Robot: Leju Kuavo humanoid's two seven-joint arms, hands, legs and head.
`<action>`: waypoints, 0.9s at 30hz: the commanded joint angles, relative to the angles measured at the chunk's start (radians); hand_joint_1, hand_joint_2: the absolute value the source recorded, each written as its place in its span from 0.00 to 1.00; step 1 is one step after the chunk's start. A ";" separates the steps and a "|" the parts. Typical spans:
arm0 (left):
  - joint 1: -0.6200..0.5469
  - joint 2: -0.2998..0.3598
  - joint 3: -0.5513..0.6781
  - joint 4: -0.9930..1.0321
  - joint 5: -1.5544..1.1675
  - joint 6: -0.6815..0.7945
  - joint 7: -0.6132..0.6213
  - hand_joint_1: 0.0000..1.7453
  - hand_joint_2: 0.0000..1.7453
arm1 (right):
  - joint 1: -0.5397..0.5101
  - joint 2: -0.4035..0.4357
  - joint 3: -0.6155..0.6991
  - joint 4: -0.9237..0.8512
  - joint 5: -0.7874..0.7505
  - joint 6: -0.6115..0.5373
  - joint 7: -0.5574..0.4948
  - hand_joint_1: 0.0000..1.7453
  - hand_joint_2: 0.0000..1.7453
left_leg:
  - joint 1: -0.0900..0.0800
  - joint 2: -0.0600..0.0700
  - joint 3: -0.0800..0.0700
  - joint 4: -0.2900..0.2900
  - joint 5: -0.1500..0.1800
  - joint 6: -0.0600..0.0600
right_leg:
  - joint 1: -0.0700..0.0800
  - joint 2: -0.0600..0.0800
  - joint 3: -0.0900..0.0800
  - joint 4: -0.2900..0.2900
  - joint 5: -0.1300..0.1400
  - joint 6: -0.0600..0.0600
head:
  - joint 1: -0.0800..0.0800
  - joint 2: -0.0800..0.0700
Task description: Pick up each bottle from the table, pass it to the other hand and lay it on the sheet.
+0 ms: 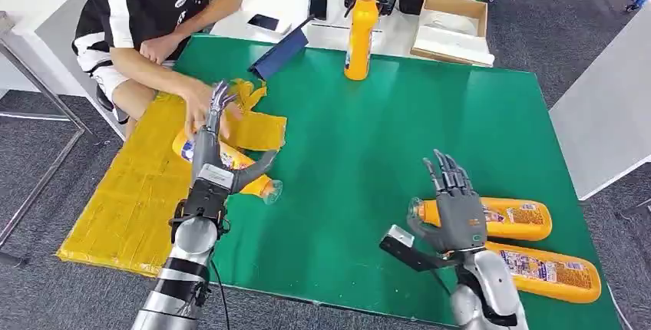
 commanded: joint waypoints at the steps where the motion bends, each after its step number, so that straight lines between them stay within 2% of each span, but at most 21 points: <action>1: 0.021 -0.015 -0.029 0.046 0.032 -0.001 -0.019 0.00 1.00 | -0.105 -0.167 -0.202 0.221 0.058 0.044 -0.031 0.00 1.00 | -0.001 -0.003 0.004 -0.001 -0.001 -0.001 | -0.001 0.000 0.006 -0.002 -0.001 -0.001 | 0.000 0.000; 4: 0.016 -0.013 -0.026 0.060 0.032 0.001 -0.020 0.00 1.00 | -0.109 -0.156 -0.203 0.218 0.060 0.047 -0.030 0.00 1.00 | -0.002 -0.001 0.002 0.000 -0.001 -0.001 | -0.002 0.001 0.004 -0.001 0.000 0.000 | 0.000 0.000; 8: 0.020 -0.020 -0.011 0.146 0.058 -0.002 -0.037 0.00 1.00 | -0.151 -0.222 -0.243 0.271 0.070 0.062 -0.007 0.00 1.00 | -0.003 -0.001 0.004 -0.001 -0.002 -0.001 | -0.002 0.001 0.005 -0.002 0.000 0.000 | 0.000 0.000; 14: 0.024 -0.023 0.009 0.210 0.085 0.005 -0.068 0.00 1.00 | -0.202 -0.262 -0.304 0.348 0.086 0.043 -0.010 0.00 1.00 | -0.002 -0.001 0.006 -0.001 -0.002 0.000 | -0.002 0.002 0.007 -0.002 -0.001 0.000 | 0.000 0.000; 22: 0.027 -0.025 0.010 0.222 0.109 -0.017 -0.070 0.00 1.00 | -0.274 -0.271 -0.305 0.456 0.082 0.051 -0.026 0.00 1.00 | -0.003 0.000 0.002 0.000 -0.001 0.001 | -0.002 0.002 0.003 -0.001 0.000 0.000 | -0.001 0.000; 27: 0.024 -0.014 -0.009 0.220 0.140 -0.024 -0.070 0.00 1.00 | -0.308 -0.254 -0.272 0.558 0.073 0.069 -0.071 0.00 1.00 | -0.002 0.002 0.006 0.000 -0.003 0.000 | -0.002 0.005 0.007 -0.002 -0.001 -0.001 | 0.000 0.000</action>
